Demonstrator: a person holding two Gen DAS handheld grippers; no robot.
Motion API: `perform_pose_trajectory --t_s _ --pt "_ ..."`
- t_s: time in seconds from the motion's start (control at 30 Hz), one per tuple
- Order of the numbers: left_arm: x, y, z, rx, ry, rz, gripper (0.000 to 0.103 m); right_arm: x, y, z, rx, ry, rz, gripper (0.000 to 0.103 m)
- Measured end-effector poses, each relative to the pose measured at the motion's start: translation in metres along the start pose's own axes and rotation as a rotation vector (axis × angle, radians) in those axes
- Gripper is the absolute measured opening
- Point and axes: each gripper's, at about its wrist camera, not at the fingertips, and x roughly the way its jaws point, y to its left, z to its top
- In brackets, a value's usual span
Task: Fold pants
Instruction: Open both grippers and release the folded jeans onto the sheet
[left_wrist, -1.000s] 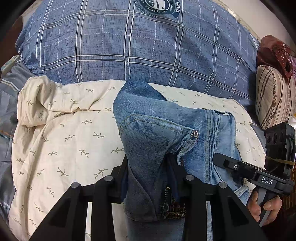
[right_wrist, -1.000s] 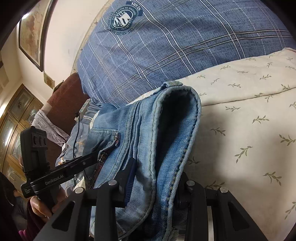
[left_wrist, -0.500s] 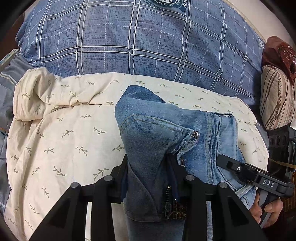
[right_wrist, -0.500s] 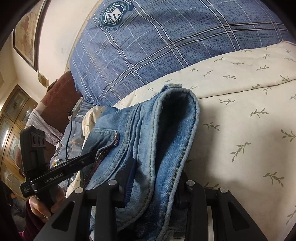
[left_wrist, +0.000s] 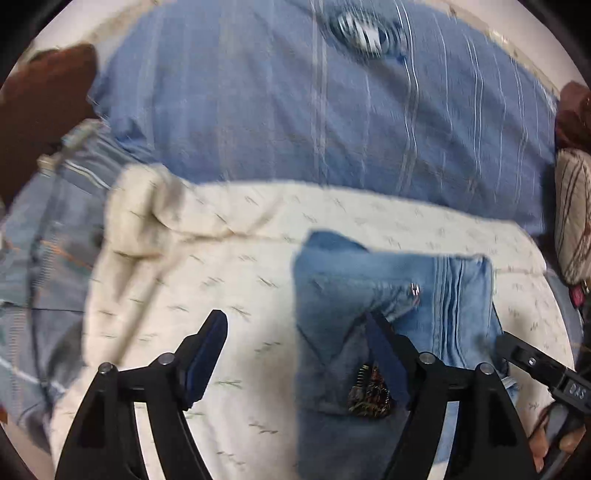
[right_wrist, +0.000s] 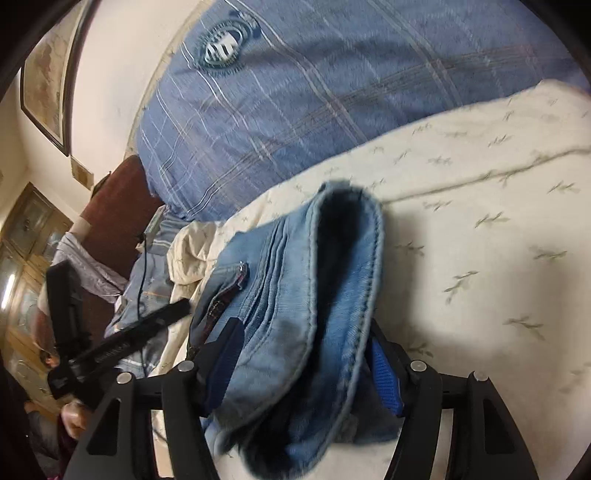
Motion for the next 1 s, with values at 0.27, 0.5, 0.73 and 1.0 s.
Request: perform_pose_trajectory --t_s 0.27,0.5,0.73,1.0 --pt "-0.084 0.01 0.0 0.02 -0.171 0.079 0.085 -0.06 0.063 -0.016 -0.16 -0.143 -0.097 0.068" --pt "-0.137 0.012 -0.009 0.054 -0.24 0.065 0.09 -0.098 0.121 -0.034 -0.276 -0.21 -0.18 0.068" --pt "-0.183 0.016 -0.024 0.061 -0.306 0.086 0.097 -0.125 0.164 -0.055 -0.334 -0.253 -0.256 0.068" --pt "-0.215 0.019 -0.04 0.075 -0.327 0.101 0.099 -0.141 0.195 -0.079 -0.376 -0.266 -0.259 0.068"
